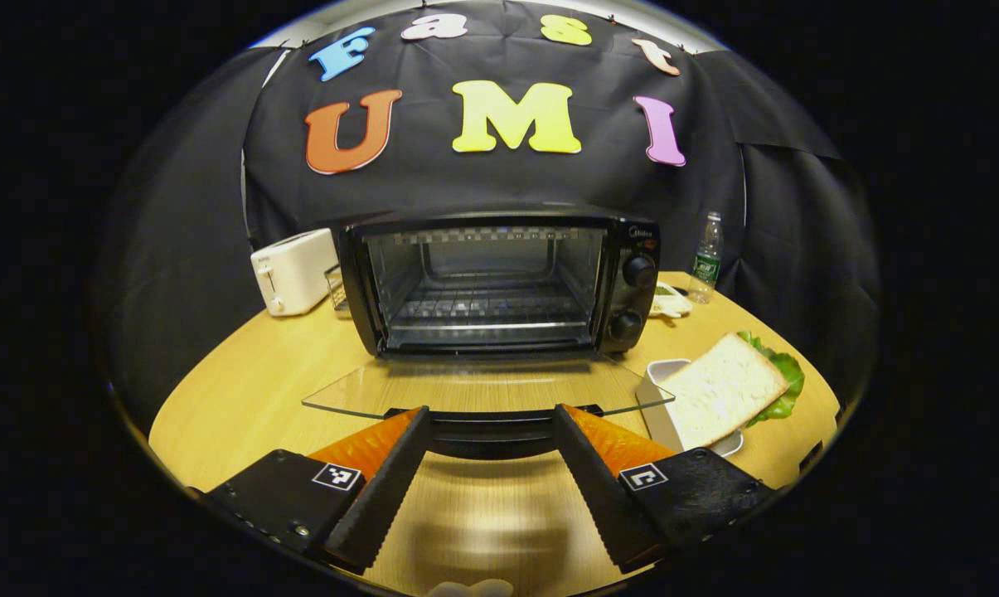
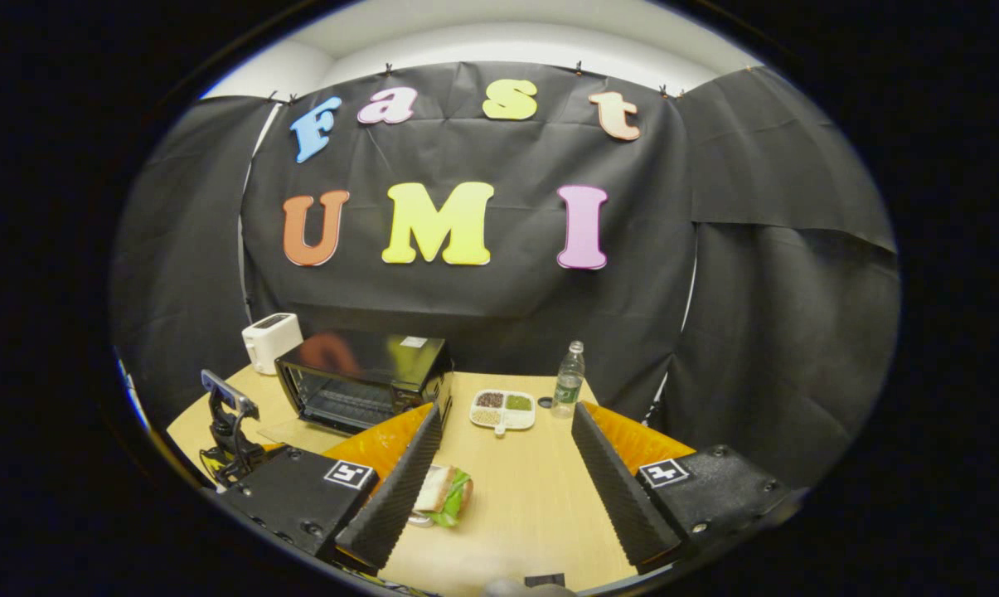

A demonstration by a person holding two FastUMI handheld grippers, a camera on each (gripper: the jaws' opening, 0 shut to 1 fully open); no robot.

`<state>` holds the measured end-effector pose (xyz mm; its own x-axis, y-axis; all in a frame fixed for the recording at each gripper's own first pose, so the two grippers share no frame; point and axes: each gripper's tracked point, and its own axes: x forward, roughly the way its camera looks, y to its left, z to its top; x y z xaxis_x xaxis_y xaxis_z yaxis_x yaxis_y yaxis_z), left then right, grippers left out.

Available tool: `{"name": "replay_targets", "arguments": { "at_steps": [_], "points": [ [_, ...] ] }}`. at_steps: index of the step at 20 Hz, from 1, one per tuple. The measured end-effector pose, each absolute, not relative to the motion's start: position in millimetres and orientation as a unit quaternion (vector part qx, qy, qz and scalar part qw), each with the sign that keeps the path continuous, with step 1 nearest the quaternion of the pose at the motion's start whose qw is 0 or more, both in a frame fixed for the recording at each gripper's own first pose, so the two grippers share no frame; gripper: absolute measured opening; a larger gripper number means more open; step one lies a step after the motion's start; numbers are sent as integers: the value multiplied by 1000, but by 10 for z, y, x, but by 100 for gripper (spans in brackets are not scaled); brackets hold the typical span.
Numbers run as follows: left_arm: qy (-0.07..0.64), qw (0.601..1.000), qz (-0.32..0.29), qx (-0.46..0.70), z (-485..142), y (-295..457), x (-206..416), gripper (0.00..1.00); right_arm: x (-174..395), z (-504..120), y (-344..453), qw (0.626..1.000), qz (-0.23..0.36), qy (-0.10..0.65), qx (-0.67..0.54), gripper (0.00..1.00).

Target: Open the electric oven with the left hand, put the food in, and close the electric oven.

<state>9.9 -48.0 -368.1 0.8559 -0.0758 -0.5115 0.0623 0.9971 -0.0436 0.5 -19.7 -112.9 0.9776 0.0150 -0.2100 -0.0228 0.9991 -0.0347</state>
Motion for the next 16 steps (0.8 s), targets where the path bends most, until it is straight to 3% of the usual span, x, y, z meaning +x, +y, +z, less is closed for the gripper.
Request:
{"name": "replay_targets", "arguments": {
  "at_steps": [6, 14, 16],
  "points": [
    [320, 946, -33, -30, -4074, -494, -31, 96, 2, -1307, -266, 992, 4, 122, -17, 96],
    [307, 951, -36, -12, -3982, -480, -37, 96, 67, -1452, -336, 991, -2, 136, -1, 96],
    [293, 955, -40, -2, -3854, -458, -56, 96, 120, -1417, -363, 991, -4, 131, 1, 100]
  ]
}}
